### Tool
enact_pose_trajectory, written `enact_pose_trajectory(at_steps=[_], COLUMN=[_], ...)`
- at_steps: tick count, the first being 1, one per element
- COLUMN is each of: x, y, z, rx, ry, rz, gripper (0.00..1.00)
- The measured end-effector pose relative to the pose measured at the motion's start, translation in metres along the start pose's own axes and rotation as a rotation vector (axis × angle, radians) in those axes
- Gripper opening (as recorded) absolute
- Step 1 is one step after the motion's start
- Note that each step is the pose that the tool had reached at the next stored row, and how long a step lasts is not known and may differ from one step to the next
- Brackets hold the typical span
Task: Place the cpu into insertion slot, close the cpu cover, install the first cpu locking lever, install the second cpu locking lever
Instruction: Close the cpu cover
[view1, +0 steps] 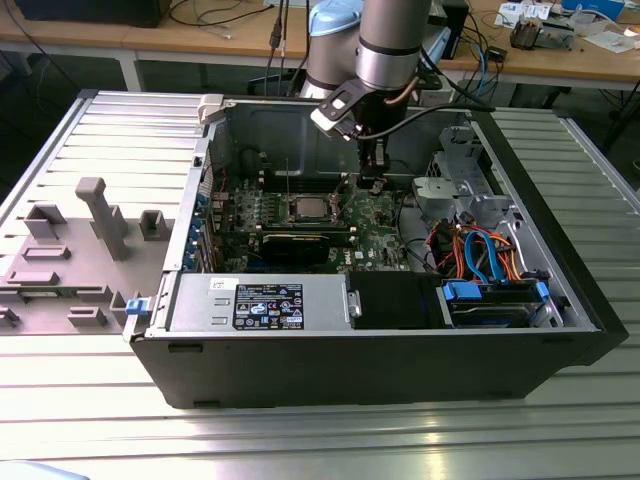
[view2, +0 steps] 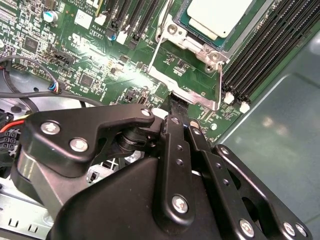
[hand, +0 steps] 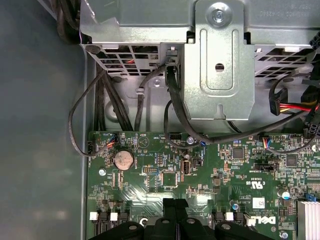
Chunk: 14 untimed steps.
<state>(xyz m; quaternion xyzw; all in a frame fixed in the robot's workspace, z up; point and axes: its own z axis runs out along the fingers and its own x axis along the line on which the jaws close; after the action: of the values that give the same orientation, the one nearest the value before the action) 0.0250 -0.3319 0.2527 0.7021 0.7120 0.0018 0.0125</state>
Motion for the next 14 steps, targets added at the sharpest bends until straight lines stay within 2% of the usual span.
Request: enact_pose_trajectory(at_steps=[14], x=[0.0000], y=[-0.0030], z=[0.0000], rx=[0.0000], ry=[0.0000], rz=[0.000], gripper=[0.11])
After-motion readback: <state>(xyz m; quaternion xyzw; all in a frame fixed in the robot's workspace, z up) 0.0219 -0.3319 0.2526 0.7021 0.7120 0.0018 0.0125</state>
